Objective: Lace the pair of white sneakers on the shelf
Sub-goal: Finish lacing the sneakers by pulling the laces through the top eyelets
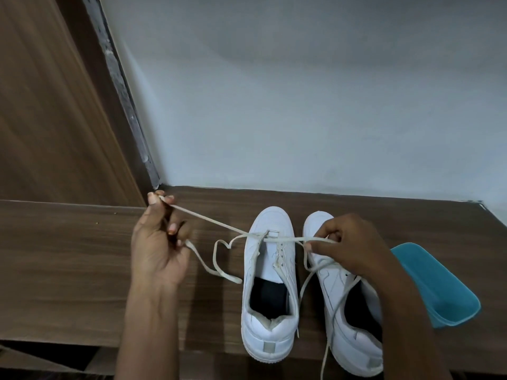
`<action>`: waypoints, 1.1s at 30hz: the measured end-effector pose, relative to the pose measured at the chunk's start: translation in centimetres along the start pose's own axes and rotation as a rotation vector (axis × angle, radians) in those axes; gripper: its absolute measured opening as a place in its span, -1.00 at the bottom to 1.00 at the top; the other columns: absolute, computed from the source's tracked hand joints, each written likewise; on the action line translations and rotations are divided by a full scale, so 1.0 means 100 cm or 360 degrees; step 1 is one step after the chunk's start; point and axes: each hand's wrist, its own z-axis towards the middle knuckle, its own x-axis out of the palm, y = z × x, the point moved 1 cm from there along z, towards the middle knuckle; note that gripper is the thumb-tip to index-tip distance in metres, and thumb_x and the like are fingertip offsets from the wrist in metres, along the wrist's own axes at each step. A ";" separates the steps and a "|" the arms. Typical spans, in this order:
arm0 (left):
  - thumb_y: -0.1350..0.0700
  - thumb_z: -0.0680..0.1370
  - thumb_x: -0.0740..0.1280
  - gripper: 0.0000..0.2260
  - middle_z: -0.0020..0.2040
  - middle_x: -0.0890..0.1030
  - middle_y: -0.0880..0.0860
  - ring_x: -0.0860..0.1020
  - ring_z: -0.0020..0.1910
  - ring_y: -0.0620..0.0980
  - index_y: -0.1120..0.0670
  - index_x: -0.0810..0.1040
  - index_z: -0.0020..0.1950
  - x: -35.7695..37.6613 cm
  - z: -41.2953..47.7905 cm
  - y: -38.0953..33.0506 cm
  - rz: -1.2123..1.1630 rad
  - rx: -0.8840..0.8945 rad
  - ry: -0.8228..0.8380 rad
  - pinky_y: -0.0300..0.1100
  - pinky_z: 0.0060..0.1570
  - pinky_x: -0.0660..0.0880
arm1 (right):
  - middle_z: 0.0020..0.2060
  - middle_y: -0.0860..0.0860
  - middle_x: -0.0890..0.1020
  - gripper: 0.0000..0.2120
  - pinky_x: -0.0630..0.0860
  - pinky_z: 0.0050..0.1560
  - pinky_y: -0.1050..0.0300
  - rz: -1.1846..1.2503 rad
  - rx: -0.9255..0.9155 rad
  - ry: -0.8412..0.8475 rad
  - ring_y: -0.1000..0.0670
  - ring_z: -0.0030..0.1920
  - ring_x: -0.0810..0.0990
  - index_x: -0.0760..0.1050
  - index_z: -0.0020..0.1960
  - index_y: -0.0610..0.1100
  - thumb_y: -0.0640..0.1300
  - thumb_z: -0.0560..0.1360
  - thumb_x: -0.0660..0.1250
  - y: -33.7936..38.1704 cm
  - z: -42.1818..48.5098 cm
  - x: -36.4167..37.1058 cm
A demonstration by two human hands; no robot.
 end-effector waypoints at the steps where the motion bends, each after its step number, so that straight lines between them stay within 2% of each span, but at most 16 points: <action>1: 0.06 0.68 0.20 -0.81 -0.26 0.49 -0.10 0.24 -0.55 -0.20 0.01 0.49 -0.12 -0.003 0.001 -0.002 0.0041 0.0012 -0.0024 -0.38 -0.61 0.15 | -0.59 0.15 0.45 -0.81 0.26 -0.42 0.26 0.0076 -0.0024 -0.0098 0.16 -0.52 0.38 0.65 -0.31 -0.01 0.03 0.37 0.58 -0.003 0.000 -0.003; 3: 0.10 0.66 0.23 -0.82 -0.32 0.47 -0.09 0.24 -0.54 -0.22 0.02 0.52 -0.12 -0.004 -0.001 0.002 0.0367 0.0032 -0.0068 -0.37 -0.59 0.15 | -0.55 0.11 0.46 -0.84 0.33 -0.36 0.20 0.0401 -0.0068 -0.0246 0.15 -0.50 0.35 0.66 -0.26 -0.04 0.00 0.41 0.56 -0.004 0.000 -0.003; 4: 0.13 0.66 0.24 -0.82 -0.36 0.45 -0.08 0.25 -0.54 -0.22 0.04 0.54 -0.12 -0.001 -0.002 0.008 0.0612 0.0051 -0.0045 -0.37 -0.58 0.17 | -0.52 0.11 0.50 -0.87 0.38 -0.33 0.16 0.0528 -0.0090 -0.0271 0.12 -0.48 0.40 0.67 -0.22 -0.04 -0.02 0.43 0.56 -0.001 0.001 -0.001; 7: 0.14 0.64 0.30 -0.83 -0.41 0.53 -0.18 0.41 -0.48 -0.28 0.04 0.60 -0.14 0.003 -0.004 0.037 0.1614 0.0229 0.0244 -0.38 -0.47 0.33 | -0.33 0.06 0.69 -0.93 0.55 -0.23 0.07 0.0694 -0.0135 -0.0240 0.00 -0.32 0.63 0.69 -0.14 -0.03 -0.05 0.46 0.53 0.016 0.002 0.015; 9: 0.11 0.60 0.36 -0.88 -0.30 0.63 -0.25 0.57 -0.30 -0.30 -0.02 0.66 -0.09 -0.002 -0.003 0.057 0.2115 0.0304 0.0426 -0.31 -0.28 0.45 | -0.35 0.07 0.68 -0.92 0.54 -0.24 0.07 0.0715 -0.0177 -0.0220 0.05 -0.36 0.60 0.67 -0.15 -0.04 -0.05 0.49 0.50 0.025 0.004 0.027; 11: 0.07 0.59 0.38 -0.89 -0.16 0.69 -0.21 0.62 -0.18 -0.26 -0.08 0.70 0.03 -0.007 -0.004 0.072 0.2427 0.0275 0.0572 -0.28 -0.21 0.45 | -0.48 0.13 0.55 -0.86 0.46 -0.32 0.10 0.0641 -0.0206 -0.0174 0.14 -0.44 0.48 0.63 -0.20 -0.04 -0.04 0.52 0.45 0.028 0.005 0.037; 13: 0.05 0.58 0.38 -0.83 -0.03 0.72 -0.14 0.64 -0.11 -0.19 -0.12 0.69 0.14 -0.011 -0.005 0.081 0.2657 0.0307 0.0671 -0.26 -0.16 0.49 | -0.51 0.12 0.48 -0.82 0.38 -0.36 0.17 0.0615 -0.0220 -0.0168 0.14 -0.45 0.42 0.59 -0.23 -0.03 -0.03 0.53 0.44 0.028 0.007 0.043; 15: 0.03 0.57 0.38 -0.81 0.03 0.71 -0.14 0.64 -0.05 -0.13 -0.17 0.68 0.15 -0.013 -0.006 0.085 0.2670 0.0402 0.0680 -0.14 -0.06 0.56 | -0.47 0.07 0.51 -0.81 0.37 -0.34 0.22 0.0591 -0.0228 -0.0185 0.13 -0.42 0.45 0.58 -0.24 -0.03 -0.01 0.53 0.44 0.028 0.008 0.044; 17: 0.01 0.56 0.39 -0.84 -0.01 0.69 -0.15 0.64 -0.06 -0.08 -0.19 0.68 0.10 -0.012 -0.006 0.086 0.2675 0.0524 0.0669 -0.07 -0.10 0.57 | -0.44 0.02 0.55 -0.82 0.39 -0.35 0.23 0.0560 -0.0210 -0.0168 0.13 -0.41 0.47 0.59 -0.22 -0.03 0.00 0.53 0.44 0.028 0.008 0.045; 21: 0.03 0.56 0.39 -0.92 -0.11 0.66 -0.11 0.62 -0.14 -0.01 -0.13 0.68 -0.01 -0.010 -0.010 0.086 0.2777 0.0791 0.0659 -0.10 -0.23 0.51 | -0.44 0.00 0.57 -0.82 0.50 -0.32 0.06 0.0556 -0.0130 -0.0146 0.07 -0.41 0.52 0.60 -0.22 -0.03 0.01 0.52 0.43 0.025 0.009 0.048; 23: 0.08 0.56 0.39 -0.94 -0.15 0.65 -0.12 0.62 -0.18 -0.01 -0.07 0.64 -0.08 -0.013 -0.007 0.082 0.2689 0.0823 0.0559 -0.09 -0.24 0.51 | -0.47 0.06 0.53 -0.80 0.43 -0.31 0.13 0.0536 -0.0095 -0.0162 0.11 -0.41 0.48 0.59 -0.24 -0.03 0.01 0.52 0.43 0.021 0.010 0.047; 25: 0.12 0.56 0.39 -0.91 -0.25 0.65 -0.14 0.61 -0.26 -0.08 -0.04 0.62 -0.12 -0.015 -0.003 0.074 0.2409 0.0727 0.0427 -0.13 -0.27 0.53 | -0.47 0.09 0.52 -0.79 0.41 -0.28 0.15 0.0527 -0.0060 -0.0193 0.11 -0.40 0.48 0.60 -0.26 -0.03 0.02 0.52 0.45 0.016 0.010 0.045; 27: 0.13 0.58 0.37 -0.92 -0.35 0.63 -0.11 0.56 -0.39 -0.12 0.02 0.62 -0.10 -0.009 -0.001 0.063 0.1887 0.0484 0.0265 -0.18 -0.35 0.51 | -0.40 0.07 0.61 -0.81 0.44 -0.22 0.15 0.0535 -0.0028 -0.0214 0.08 -0.32 0.56 0.63 -0.23 -0.03 0.02 0.51 0.46 0.012 0.010 0.042; 29: 0.21 0.60 0.34 -0.90 -0.43 0.54 -0.09 0.41 -0.54 -0.16 0.09 0.60 -0.10 0.001 -0.002 0.051 0.1273 0.0185 0.0106 -0.30 -0.52 0.36 | -0.37 0.13 0.64 -0.86 0.44 -0.25 0.21 0.0545 0.0003 -0.0228 0.15 -0.32 0.58 0.66 -0.19 -0.03 0.00 0.49 0.49 0.009 0.010 0.040; 31: 0.27 0.60 0.29 -0.83 -0.44 0.43 -0.09 0.24 -0.58 -0.20 0.10 0.54 -0.16 0.006 -0.002 0.038 0.0700 -0.0026 0.0056 -0.34 -0.60 0.19 | -0.48 0.19 0.56 -0.89 0.35 -0.32 0.27 0.0522 0.0021 -0.0221 0.19 -0.43 0.49 0.67 -0.18 -0.05 -0.03 0.47 0.51 0.005 0.010 0.039; 33: 0.27 0.59 0.25 -0.78 -0.41 0.33 -0.08 0.18 -0.56 -0.20 0.07 0.51 -0.24 0.005 0.000 0.029 0.0253 -0.0163 0.0088 -0.35 -0.59 0.11 | -0.48 0.17 0.54 -0.90 0.36 -0.33 0.29 0.0452 0.0000 -0.0201 0.20 -0.43 0.46 0.67 -0.21 -0.04 -0.06 0.44 0.54 0.004 0.010 0.039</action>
